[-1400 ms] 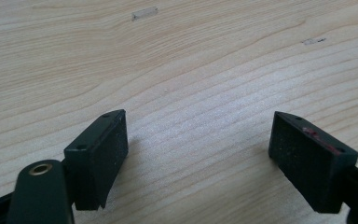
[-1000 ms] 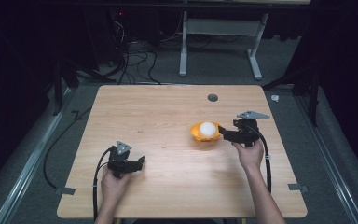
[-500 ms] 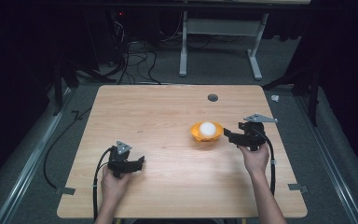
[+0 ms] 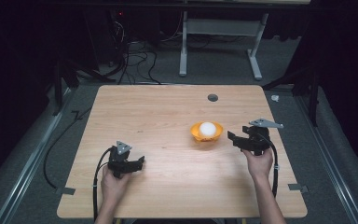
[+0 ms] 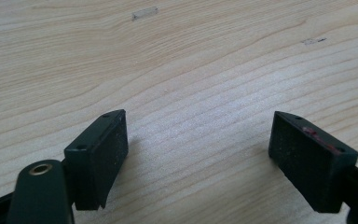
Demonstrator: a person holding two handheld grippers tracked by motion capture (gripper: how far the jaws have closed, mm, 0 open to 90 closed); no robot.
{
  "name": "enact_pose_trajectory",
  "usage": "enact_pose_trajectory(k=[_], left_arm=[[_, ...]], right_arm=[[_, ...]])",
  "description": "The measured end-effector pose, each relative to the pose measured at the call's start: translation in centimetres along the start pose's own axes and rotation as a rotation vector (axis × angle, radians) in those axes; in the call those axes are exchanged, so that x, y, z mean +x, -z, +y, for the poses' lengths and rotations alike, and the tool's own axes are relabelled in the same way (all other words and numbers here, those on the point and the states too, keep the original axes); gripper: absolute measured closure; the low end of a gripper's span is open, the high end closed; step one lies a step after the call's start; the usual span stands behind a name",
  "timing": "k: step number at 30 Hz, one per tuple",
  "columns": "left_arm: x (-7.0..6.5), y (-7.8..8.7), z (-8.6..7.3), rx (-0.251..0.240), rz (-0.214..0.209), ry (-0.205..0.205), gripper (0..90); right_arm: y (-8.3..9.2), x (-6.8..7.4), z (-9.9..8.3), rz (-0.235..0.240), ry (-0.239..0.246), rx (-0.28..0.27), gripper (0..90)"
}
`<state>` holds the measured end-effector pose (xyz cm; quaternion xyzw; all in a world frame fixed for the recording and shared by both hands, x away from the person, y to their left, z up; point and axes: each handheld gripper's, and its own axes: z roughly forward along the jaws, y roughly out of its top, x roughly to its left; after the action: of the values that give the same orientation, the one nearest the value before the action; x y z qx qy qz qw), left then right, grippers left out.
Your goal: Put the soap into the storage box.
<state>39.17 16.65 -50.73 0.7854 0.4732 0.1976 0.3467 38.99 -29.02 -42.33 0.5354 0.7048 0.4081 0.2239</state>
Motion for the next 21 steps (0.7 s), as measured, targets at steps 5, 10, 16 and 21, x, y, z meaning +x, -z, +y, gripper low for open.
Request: enact_pose_trajectory(k=[5, 10, 16, 21], left_arm=[[0.0, 0.0, 0.0, 0.0, 0.0, 0.0, 20.2], [0.0, 0.0, 0.0, 0.0, 0.0, 0.0, 20.2], [0.0, 0.0, 0.0, 0.0, 0.001, 0.0, 20.2], [0.0, 0.0, 0.0, 0.0, 0.001, 0.0, 20.2]], right_arm=[[0.5, -0.1, -0.7, 0.005, -0.015, -0.009, 28.9], [0.7, -0.2, -1.3, 0.008, -0.021, -0.008, 29.0], [1.0, -0.2, -1.9, 0.01, -0.028, -0.009, 29.0], [1.1, -0.3, -2.6, 0.013, -0.043, -0.007, 29.0]])
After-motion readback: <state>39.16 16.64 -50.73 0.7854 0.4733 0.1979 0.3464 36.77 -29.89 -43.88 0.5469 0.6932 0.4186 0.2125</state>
